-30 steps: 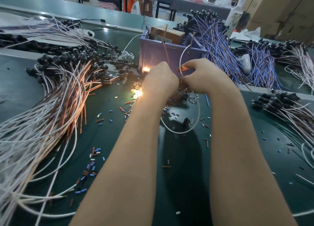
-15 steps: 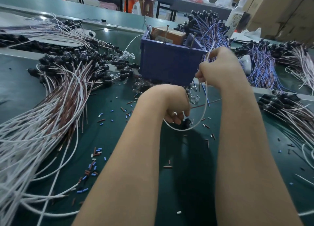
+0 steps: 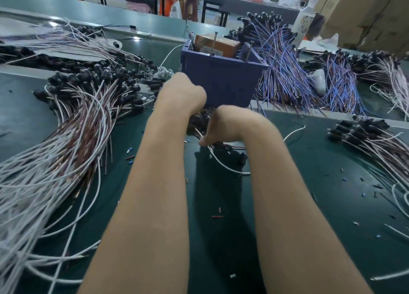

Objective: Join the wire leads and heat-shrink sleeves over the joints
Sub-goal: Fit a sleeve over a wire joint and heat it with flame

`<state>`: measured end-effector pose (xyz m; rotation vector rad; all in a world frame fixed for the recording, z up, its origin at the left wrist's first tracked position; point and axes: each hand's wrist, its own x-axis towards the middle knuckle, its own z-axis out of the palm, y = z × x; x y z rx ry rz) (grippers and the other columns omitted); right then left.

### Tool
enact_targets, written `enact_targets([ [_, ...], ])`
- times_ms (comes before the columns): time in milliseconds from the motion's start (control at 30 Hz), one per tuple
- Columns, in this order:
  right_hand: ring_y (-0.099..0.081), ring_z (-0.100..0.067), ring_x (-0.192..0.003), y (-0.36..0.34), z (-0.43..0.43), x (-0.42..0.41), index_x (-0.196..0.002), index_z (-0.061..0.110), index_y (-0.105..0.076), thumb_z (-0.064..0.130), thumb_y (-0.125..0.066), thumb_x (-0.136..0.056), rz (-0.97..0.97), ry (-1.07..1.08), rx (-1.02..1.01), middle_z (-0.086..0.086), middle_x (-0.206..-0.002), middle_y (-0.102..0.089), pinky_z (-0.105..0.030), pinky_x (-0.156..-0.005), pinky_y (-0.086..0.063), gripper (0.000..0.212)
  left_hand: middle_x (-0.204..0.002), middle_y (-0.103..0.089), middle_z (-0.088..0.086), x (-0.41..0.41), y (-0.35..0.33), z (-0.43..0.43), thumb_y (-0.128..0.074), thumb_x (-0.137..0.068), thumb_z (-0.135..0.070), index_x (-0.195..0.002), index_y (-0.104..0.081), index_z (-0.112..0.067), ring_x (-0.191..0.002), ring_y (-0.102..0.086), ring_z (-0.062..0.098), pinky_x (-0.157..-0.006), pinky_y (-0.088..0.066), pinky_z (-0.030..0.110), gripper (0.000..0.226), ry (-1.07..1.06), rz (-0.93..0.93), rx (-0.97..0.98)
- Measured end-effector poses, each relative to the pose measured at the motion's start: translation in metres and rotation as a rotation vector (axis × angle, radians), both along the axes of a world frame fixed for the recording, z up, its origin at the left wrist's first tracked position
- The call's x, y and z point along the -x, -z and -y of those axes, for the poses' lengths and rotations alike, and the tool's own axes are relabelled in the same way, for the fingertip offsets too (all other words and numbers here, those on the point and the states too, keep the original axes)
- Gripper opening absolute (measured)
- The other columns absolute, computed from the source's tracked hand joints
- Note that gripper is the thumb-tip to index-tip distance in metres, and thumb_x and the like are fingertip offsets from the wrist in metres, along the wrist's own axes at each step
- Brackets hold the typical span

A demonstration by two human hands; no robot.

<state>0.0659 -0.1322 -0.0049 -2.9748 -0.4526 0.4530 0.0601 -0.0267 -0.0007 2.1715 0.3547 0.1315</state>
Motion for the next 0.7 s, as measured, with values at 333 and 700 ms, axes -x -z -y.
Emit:
enact_targets([
  [333,-0.058,-0.027,-0.09,-0.003,0.018,-0.013,-0.095,0.005,-0.058,0.021,-0.057,-0.092,0.225,0.167,-0.391,-0.01,-0.095,-0.063,-0.028,-0.07,-0.039,0.016,-0.045,-0.054,0.002,-0.002,0.007,0.005,-0.038,-0.1,-0.032,-0.062,-0.059,-0.008,-0.026,-0.04,0.012,-0.038,-0.03,0.014,0.049,0.213,-0.144,-0.042],
  [700,-0.061,-0.003,-0.059,-0.02,0.043,0.001,-0.087,0.012,-0.068,0.021,-0.054,-0.096,0.08,0.096,-0.352,-0.001,-0.077,-0.071,-0.01,-0.048,-0.042,0.019,-0.074,-0.056,-0.002,-0.003,-0.001,0.034,-0.049,-0.097,-0.023,-0.09,-0.066,-0.017,-0.069,-0.052,0.011,-0.073,-0.047,0.027,0.02,0.01,0.404,0.235],
])
